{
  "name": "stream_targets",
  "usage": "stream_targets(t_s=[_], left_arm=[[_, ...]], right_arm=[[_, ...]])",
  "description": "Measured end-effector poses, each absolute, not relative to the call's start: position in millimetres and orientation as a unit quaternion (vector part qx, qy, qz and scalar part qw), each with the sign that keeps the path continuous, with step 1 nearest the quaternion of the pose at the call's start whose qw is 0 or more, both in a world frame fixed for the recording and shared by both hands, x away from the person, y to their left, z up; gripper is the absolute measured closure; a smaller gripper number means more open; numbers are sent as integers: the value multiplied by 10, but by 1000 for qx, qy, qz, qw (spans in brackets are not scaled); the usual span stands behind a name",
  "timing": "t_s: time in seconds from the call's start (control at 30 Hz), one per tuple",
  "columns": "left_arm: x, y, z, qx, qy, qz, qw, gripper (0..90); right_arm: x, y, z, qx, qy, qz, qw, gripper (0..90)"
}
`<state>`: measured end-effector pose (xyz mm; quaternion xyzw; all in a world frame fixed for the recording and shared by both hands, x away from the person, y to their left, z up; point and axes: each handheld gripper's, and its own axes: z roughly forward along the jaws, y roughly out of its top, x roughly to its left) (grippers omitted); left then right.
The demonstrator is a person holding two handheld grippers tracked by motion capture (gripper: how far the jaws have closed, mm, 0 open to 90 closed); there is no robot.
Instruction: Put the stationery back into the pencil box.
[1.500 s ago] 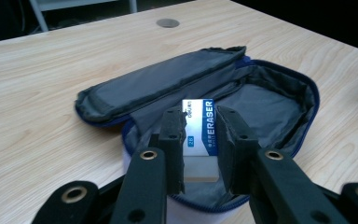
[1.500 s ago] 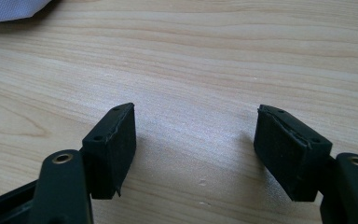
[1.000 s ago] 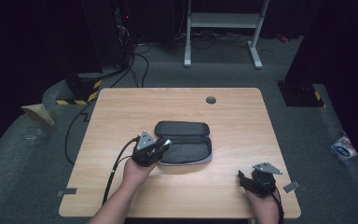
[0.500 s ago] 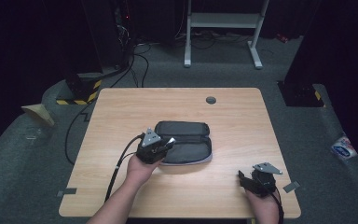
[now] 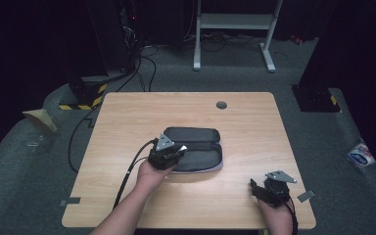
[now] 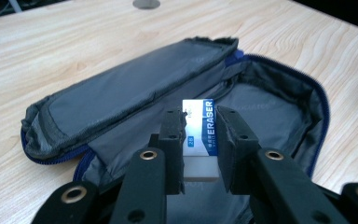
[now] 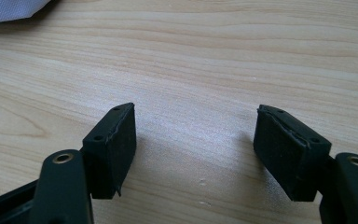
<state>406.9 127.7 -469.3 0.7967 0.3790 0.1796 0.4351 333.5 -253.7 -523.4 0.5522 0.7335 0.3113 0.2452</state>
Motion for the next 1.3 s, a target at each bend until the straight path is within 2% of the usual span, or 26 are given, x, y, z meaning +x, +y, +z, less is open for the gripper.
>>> stream_targets(t_s=[0.73,0.8,0.87,0.93,1.23,1.3], left_arm=[[4129,1149,-4860,825,374,178,383,719],[4118,1149,-4861,825,373,180,384,679],[4087,1151,-4840,823,370,190,388,573],[4045,1189,-4785,815,367,201,402,532],[4007,1583,-4674,784,397,204,430,456],[3994,1806,-4659,772,414,208,436,444]], right_arm=[[3338,-2540,-5235,551,734,312,246,297],[3338,-2540,-5235,551,734,312,246,297],[3338,-2540,-5235,551,734,312,246,297],[3338,-2540,-5235,551,734,312,246,297],[3338,-2540,-5235,551,734,312,246,297],[3338,-2540,-5235,552,734,312,246,297]])
